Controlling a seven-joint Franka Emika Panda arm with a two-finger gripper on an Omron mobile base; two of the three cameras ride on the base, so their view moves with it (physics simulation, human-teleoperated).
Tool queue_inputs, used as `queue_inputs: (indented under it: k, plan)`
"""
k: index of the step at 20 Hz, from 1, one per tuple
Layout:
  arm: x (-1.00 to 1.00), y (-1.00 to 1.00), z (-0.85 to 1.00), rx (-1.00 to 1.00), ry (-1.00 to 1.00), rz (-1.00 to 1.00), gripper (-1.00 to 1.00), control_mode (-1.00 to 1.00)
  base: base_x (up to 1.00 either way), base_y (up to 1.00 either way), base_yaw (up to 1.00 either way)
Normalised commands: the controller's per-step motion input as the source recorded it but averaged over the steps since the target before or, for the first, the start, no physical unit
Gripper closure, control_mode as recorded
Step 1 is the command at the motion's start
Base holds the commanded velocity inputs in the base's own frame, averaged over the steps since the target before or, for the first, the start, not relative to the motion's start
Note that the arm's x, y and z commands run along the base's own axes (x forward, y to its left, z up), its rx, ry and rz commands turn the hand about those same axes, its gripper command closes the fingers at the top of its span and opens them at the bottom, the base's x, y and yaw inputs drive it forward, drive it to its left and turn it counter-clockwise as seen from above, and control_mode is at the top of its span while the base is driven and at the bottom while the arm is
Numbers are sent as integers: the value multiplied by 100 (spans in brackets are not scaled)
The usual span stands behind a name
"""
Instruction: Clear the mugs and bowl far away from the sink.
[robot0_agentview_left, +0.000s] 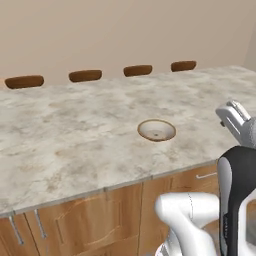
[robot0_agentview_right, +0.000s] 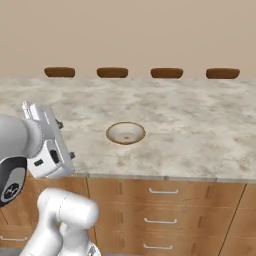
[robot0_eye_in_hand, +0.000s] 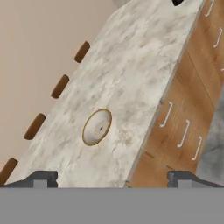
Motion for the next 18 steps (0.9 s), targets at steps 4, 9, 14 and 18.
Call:
queue_inputs:
  k: [4, 9, 14, 18]
  plan:
    - [0, 0, 0, 0, 0, 0, -100, 100, -81, -15, -5]
    - [0, 0, 0, 0, 0, 0, -100, 100, -4, -67, -59]
    - [0, 0, 0, 0, 0, 0, -100, 100, 0, -1, -99]
    - [0, 0, 0, 0, 0, 0, -100, 100, 0, 0, -100]
